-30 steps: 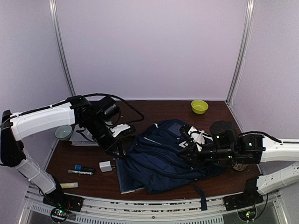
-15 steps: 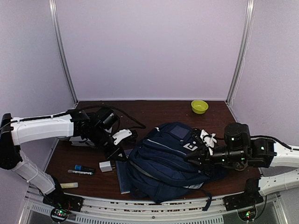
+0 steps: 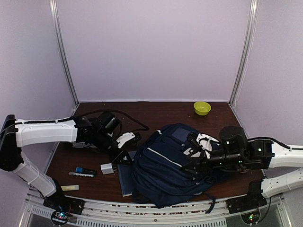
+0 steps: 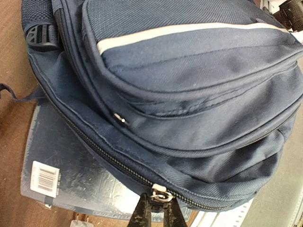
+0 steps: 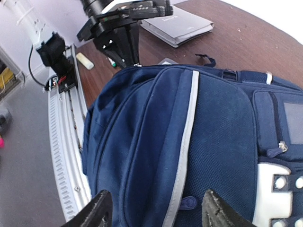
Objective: Pack the student bag
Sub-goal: Unzip the largest pocket of the student bag.
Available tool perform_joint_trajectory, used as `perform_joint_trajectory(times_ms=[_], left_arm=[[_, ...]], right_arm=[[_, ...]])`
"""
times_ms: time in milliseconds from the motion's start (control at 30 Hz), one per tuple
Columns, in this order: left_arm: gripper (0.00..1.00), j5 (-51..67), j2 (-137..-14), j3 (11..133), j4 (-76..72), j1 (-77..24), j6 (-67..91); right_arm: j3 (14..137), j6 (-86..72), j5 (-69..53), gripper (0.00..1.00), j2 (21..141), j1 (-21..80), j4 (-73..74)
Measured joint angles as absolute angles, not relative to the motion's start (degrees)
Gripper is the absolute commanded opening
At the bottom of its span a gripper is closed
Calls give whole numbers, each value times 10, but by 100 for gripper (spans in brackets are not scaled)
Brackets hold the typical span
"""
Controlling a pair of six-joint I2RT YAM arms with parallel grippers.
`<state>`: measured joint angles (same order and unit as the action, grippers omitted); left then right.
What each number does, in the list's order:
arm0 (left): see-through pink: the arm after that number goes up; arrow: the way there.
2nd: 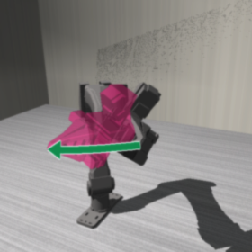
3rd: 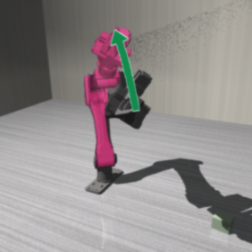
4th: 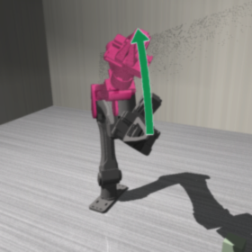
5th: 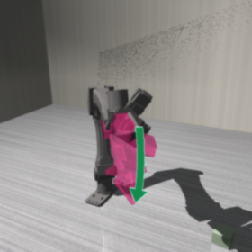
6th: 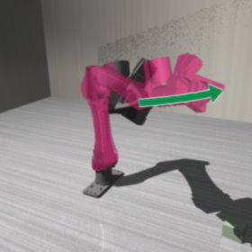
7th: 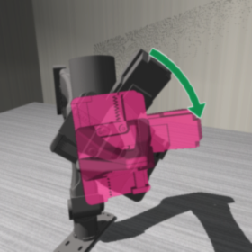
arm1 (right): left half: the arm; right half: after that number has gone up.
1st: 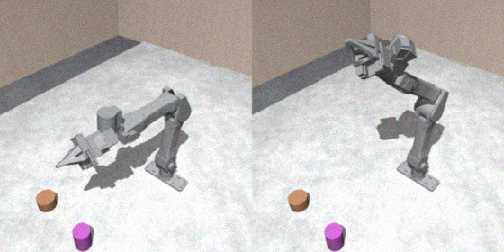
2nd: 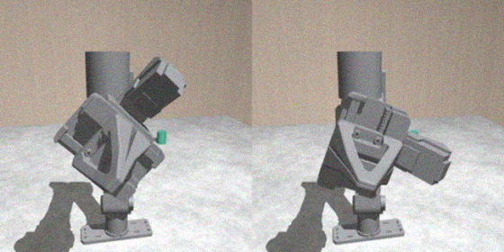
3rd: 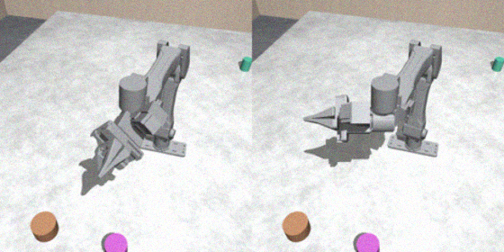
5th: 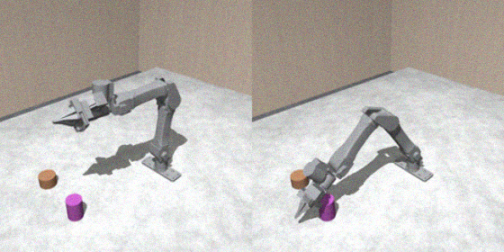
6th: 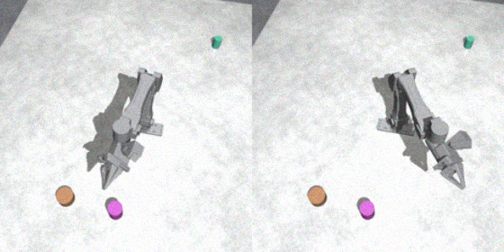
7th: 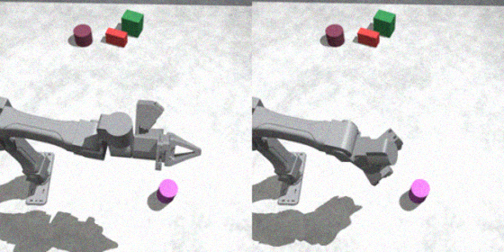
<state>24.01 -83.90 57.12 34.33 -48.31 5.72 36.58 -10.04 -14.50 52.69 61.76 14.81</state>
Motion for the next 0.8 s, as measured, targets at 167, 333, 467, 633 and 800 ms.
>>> perform_joint_trajectory(times_ms=[167, 333, 467, 633, 800], left_arm=[[0, 252, -839, 565, 326, -484, 68], [0, 259, -828, 561, 313, -488, 79], [0, 263, -813, 557, 307, -495, 88], [0, 272, -802, 550, 290, -506, 101], [0, 282, -794, 537, 266, -514, 119]], right_arm=[[401, -114, -113, 100, 541, 651, 159], [463, -122, -67, 100, 574, 693, 169], [507, -125, -20, 100, 624, 727, 171], [515, -149, 28, 95, 671, 740, 169], [517, -183, 49, 93, 710, 745, 161]])
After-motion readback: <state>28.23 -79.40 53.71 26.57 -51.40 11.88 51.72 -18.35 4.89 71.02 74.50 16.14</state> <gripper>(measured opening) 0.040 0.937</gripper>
